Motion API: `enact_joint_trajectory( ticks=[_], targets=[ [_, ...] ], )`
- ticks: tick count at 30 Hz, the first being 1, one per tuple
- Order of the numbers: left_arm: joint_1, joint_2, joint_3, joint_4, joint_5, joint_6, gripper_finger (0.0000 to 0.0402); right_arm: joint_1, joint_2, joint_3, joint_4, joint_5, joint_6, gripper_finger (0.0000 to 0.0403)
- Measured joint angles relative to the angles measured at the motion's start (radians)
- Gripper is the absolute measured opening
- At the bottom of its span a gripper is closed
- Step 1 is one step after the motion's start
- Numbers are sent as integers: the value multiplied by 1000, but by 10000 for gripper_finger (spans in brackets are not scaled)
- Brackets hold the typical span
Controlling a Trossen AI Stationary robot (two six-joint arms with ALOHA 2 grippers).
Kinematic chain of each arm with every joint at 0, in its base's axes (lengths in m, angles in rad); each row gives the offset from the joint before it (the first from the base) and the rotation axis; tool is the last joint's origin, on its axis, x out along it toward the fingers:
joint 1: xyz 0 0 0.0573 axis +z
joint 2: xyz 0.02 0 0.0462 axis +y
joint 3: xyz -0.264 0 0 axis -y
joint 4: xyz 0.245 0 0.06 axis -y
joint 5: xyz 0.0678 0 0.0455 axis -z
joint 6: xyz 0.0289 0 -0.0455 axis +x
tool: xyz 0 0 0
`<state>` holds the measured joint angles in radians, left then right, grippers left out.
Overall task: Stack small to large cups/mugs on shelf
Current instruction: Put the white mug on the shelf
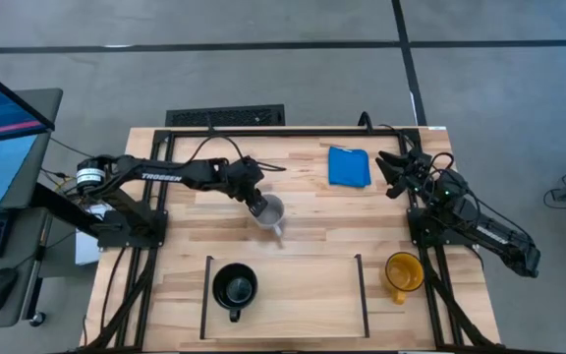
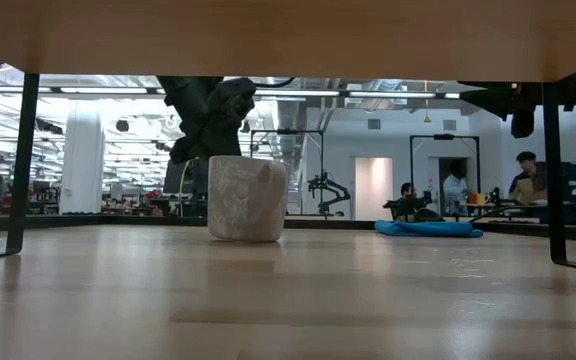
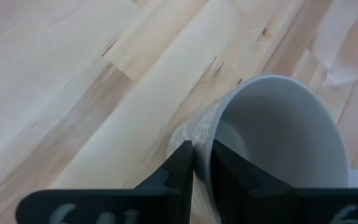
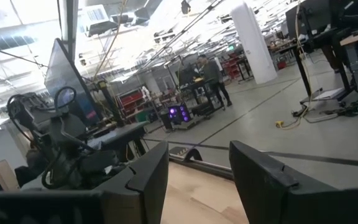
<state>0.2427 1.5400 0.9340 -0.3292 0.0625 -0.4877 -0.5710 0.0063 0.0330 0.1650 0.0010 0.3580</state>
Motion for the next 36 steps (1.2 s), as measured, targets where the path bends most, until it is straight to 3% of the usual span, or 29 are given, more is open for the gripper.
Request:
enact_joint_trajectory(
  ticks=[17,29,36],
  targets=[
    [-1,-1,0,0,-56,14,55,0,0,0,0,0,0,191],
    [42,-1,0,1,-69,255,55,0,0,0,0,0,0,192],
    [55,-1,0,60,39,412,55,0,0,0,0,0,1,192]
  ],
)
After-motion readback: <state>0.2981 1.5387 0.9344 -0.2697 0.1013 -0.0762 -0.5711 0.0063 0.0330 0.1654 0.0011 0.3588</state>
